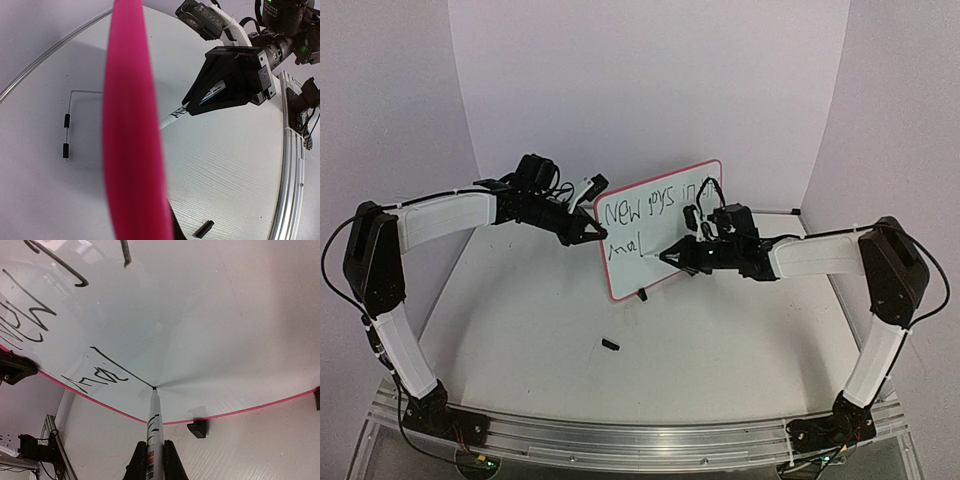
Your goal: Write a sentence on the whiteboard
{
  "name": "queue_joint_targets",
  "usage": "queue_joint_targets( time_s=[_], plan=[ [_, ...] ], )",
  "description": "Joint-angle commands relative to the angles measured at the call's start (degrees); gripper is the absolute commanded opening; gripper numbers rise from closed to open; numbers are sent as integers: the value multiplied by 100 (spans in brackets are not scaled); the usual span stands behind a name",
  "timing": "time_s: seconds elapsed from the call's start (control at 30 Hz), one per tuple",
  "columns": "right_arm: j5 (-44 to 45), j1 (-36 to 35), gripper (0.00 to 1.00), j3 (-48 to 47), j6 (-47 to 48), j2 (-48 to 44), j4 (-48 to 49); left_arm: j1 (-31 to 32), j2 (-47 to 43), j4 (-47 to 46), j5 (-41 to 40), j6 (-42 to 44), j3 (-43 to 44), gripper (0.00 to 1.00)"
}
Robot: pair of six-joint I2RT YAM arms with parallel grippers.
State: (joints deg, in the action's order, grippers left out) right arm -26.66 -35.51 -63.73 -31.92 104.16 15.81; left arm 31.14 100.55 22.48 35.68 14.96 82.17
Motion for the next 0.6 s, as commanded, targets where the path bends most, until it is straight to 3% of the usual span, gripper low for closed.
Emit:
queue_joint_targets(
  time_s=[0.0, 0.3, 0.57],
  plan=[
    [-7, 27, 0, 71, -77, -4, 291, 226, 132, 809, 290, 17, -29, 0],
    [40, 31, 0, 280, -190, -720, 396, 228, 150, 809, 301, 22, -26, 0],
    [103, 94, 0, 98, -139, -676, 405, 226, 142, 820, 290, 17, -26, 0]
  ],
)
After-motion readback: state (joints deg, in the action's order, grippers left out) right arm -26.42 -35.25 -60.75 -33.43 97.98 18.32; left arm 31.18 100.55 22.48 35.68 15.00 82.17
